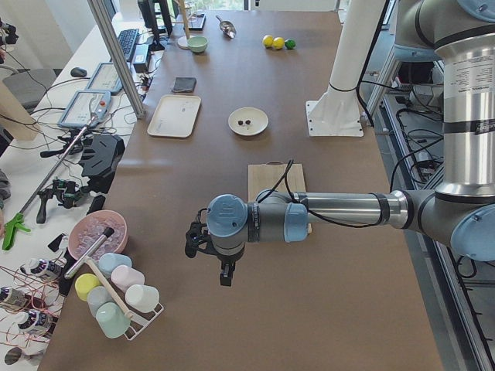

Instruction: Place red cherry on plate

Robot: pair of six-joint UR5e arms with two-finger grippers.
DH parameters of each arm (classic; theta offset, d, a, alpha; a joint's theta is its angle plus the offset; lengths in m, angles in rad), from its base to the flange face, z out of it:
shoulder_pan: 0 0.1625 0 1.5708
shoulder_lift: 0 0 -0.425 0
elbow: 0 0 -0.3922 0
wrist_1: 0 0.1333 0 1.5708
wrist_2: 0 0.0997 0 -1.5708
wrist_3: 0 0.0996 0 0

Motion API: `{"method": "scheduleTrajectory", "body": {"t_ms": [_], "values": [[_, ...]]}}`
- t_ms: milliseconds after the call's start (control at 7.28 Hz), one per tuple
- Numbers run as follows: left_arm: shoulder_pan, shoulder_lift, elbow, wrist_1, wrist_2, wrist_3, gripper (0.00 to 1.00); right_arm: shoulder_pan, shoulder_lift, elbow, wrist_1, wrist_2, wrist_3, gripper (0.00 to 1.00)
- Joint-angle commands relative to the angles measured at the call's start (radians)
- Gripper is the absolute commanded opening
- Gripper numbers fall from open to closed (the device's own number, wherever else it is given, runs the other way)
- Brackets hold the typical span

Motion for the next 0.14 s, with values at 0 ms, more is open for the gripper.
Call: {"method": "scheduleTrajectory", "body": {"t_ms": [0], "values": [[0.000,0.000,0.000,0.000,0.000,0.000,0.98,0.000,0.000,0.000,0.000,0.000,0.000,1.00]]}}
